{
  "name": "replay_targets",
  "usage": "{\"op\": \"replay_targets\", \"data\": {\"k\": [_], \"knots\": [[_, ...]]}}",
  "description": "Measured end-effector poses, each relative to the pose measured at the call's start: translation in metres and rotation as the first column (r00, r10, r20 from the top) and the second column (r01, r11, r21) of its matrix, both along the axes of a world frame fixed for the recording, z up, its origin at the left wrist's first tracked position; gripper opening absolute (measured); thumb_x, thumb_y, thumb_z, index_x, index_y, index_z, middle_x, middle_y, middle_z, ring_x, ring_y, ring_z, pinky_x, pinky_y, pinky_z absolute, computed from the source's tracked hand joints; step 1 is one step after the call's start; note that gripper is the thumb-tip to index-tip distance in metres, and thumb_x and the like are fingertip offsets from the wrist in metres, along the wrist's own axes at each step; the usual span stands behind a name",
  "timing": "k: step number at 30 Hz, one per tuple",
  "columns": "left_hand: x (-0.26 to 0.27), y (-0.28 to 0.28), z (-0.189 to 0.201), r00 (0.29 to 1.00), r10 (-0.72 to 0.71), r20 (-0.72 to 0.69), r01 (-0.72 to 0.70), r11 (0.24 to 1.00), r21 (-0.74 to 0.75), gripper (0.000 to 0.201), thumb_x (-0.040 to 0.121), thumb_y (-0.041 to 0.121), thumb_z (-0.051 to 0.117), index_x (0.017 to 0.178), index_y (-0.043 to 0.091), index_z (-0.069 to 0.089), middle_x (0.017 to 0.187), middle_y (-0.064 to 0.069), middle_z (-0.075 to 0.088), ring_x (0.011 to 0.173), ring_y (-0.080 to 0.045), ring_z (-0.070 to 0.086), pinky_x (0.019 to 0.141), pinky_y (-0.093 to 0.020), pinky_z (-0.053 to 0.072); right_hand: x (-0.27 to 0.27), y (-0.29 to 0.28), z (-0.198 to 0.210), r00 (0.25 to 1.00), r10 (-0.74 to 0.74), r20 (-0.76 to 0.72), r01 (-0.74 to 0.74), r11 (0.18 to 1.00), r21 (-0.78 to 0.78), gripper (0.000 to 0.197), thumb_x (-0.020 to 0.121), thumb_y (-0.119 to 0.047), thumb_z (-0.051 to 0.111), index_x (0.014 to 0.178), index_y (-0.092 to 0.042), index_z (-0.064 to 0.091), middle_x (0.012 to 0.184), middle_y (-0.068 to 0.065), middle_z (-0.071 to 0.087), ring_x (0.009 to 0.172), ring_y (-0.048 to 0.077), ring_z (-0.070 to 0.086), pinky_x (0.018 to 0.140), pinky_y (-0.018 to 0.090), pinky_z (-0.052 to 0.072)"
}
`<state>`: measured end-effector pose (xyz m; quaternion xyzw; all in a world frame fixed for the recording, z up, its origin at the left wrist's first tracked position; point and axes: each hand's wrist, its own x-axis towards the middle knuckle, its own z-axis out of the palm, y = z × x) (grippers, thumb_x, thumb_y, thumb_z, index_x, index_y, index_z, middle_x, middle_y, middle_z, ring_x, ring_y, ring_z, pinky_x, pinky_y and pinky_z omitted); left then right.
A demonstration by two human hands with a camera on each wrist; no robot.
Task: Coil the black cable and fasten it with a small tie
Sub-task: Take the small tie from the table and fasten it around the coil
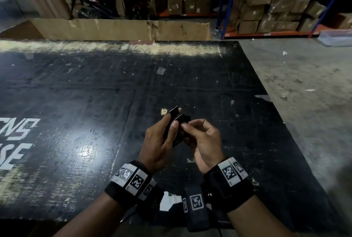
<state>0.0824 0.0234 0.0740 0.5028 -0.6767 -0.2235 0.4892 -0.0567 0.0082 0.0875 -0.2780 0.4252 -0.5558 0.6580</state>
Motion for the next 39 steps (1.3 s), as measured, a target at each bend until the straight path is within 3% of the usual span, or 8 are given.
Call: {"op": "replay_targets", "data": {"k": [4,9,15,18,24,27,32,39], "knots": [[0.003,0.001,0.0,1.0,-0.019,-0.015,0.02,0.998,0.068,0.033,0.108,0.017,0.049,0.137,0.014,0.063,0.098,0.014,0.075,0.089,0.011,0.068,0.075,-0.005,0.044,-0.008,0.005,0.001,0.855,-0.101,-0.509,-0.09,0.937,-0.338,0.008,0.08,-0.003,0.078,0.083,-0.005,0.071,0.078,0.005,0.076,0.075,0.013,0.074,0.07,0.024,0.059],[0.01,-0.003,-0.003,0.993,-0.072,-0.091,0.084,0.986,0.143,0.032,0.109,0.019,0.047,0.135,0.012,0.065,0.073,0.02,0.062,0.068,0.015,0.058,0.062,-0.005,0.039,-0.017,0.01,-0.001,0.685,-0.202,-0.7,-0.268,0.823,-0.5,0.017,0.079,-0.007,0.078,0.093,-0.015,0.074,0.087,-0.005,0.075,0.081,0.008,0.072,0.073,0.02,0.058],[0.014,-0.003,0.005,0.984,-0.167,-0.063,0.177,0.958,0.226,0.033,0.109,0.018,0.046,0.137,0.013,0.064,0.097,0.008,0.06,0.067,0.005,0.056,0.064,-0.007,0.039,-0.025,0.002,-0.004,0.469,-0.477,-0.743,-0.408,0.629,-0.662,0.007,0.088,-0.013,0.068,0.093,-0.009,0.072,0.09,0.001,0.068,0.084,0.018,0.065,0.072,0.035,0.055],[0.02,-0.004,0.01,0.978,-0.21,0.004,0.203,0.947,0.248,0.031,0.109,0.02,0.048,0.134,0.014,0.066,0.081,0.03,0.067,0.076,0.011,0.061,0.069,-0.013,0.044,-0.031,0.0,0.0,0.437,-0.488,-0.756,-0.478,0.586,-0.655,0.006,0.088,-0.011,0.068,0.091,-0.007,0.07,0.087,0.004,0.067,0.081,0.021,0.064,0.07,0.038,0.054],[0.032,-0.005,0.019,0.929,-0.331,0.167,0.271,0.913,0.305,0.033,0.105,0.035,0.045,0.127,0.025,0.068,0.114,0.004,0.077,0.105,-0.016,0.072,0.09,-0.051,0.056,-0.041,-0.007,0.005,0.428,-0.444,-0.787,-0.576,0.538,-0.616,0.005,0.086,-0.012,0.07,0.087,-0.007,0.071,0.089,0.004,0.062,0.083,0.02,0.059,0.071,0.036,0.052],[0.036,-0.008,0.023,0.874,-0.372,0.313,0.282,0.912,0.298,0.034,0.102,0.04,0.043,0.118,0.026,0.07,0.099,0.0,0.077,0.089,-0.021,0.072,0.077,-0.05,0.054,-0.047,-0.01,0.006,0.489,-0.337,-0.804,-0.591,0.55,-0.59,0.005,0.084,-0.014,0.076,0.087,-0.01,0.077,0.106,0.001,0.068,0.101,0.017,0.064,0.085,0.035,0.054],[0.035,-0.011,0.028,0.793,-0.44,0.421,0.313,0.888,0.338,0.035,0.099,0.035,0.046,0.112,0.017,0.072,0.079,-0.003,0.071,0.067,-0.017,0.062,0.063,-0.032,0.044,-0.051,-0.009,0.004,0.575,-0.234,-0.784,-0.552,0.597,-0.583,0.01,0.076,-0.014,0.084,0.086,-0.011,0.082,0.093,-0.002,0.08,0.085,0.009,0.074,0.074,0.035,0.06],[0.028,-0.02,0.025,0.896,-0.444,0.018,0.382,0.79,0.48,0.018,0.102,0.029,0.053,0.101,0.023,0.07,0.073,0.009,0.055,0.064,-0.005,0.051,0.058,-0.021,0.043,-0.046,-0.011,0.005,0.643,-0.174,-0.746,-0.347,0.802,-0.486,0.011,0.072,-0.015,0.088,0.077,-0.017,0.079,0.077,-0.007,0.078,0.073,0.006,0.074,0.07,0.031,0.063]]}}
